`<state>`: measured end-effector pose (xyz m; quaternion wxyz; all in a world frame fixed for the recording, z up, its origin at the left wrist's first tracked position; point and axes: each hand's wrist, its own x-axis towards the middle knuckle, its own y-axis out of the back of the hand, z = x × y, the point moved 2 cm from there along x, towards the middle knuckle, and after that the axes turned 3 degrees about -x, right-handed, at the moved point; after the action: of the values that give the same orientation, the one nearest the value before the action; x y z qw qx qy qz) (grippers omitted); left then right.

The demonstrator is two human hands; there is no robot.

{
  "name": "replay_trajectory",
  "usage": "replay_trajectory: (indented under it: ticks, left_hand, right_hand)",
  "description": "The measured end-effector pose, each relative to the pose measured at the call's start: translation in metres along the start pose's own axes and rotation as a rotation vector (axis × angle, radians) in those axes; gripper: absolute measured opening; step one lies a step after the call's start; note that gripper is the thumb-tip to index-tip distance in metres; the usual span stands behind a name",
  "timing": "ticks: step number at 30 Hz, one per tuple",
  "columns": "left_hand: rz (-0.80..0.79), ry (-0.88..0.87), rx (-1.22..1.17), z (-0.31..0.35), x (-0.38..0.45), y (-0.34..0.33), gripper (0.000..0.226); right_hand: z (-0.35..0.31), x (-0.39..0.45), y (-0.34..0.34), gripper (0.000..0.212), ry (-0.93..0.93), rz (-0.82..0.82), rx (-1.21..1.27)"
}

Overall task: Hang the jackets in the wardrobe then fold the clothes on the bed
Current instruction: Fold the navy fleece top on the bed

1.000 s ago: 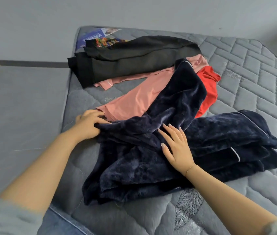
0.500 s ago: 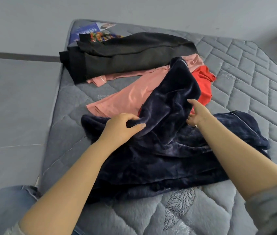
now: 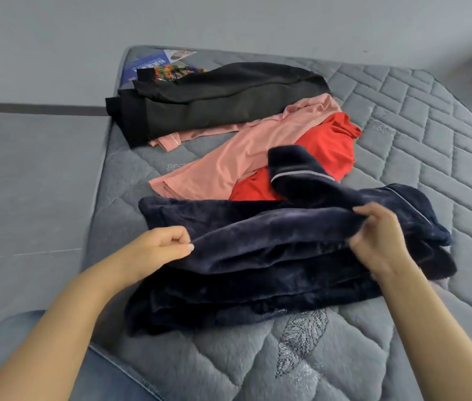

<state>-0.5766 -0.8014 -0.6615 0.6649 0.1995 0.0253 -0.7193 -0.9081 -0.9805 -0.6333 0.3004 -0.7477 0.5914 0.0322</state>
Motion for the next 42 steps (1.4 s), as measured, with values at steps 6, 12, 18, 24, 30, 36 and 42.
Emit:
replay_trajectory:
  ticks: [6, 12, 18, 24, 30, 36, 42]
  left_hand:
    - [0.091, 0.158, 0.536, -0.005, 0.003, -0.037, 0.068]
    - [0.146, 0.064, 0.268, 0.008, -0.002, -0.071, 0.035]
    - [-0.033, -0.062, 0.057, 0.029, -0.015, -0.052, 0.030]
    - [-0.094, -0.082, -0.032, 0.058, 0.013, -0.031, 0.030]
    - [0.030, 0.122, 0.393, 0.028, 0.062, -0.036, 0.033]
    - [0.217, -0.019, 0.858, 0.035, 0.058, -0.065, 0.071]
    - [0.070, -0.340, 0.887, 0.052, 0.072, -0.155, 0.064]
  right_hand:
    - [0.026, -0.015, 0.020, 0.045, -0.167, 0.027, -0.339]
    - [-0.017, 0.020, -0.024, 0.035, -0.308, 0.022, -0.270]
    - [-0.048, -0.004, -0.026, 0.037, 0.141, -0.097, 0.278]
    - [-0.082, -0.032, 0.031, 0.039, 0.324, -0.038, 0.301]
    - [-0.015, -0.019, 0.093, 0.007, 0.023, 0.482, 0.092]
    - [-0.009, -0.016, 0.112, 0.005, 0.076, 0.482, -0.007]
    - [0.006, -0.020, 0.114, 0.014, 0.145, 0.574, -0.153]
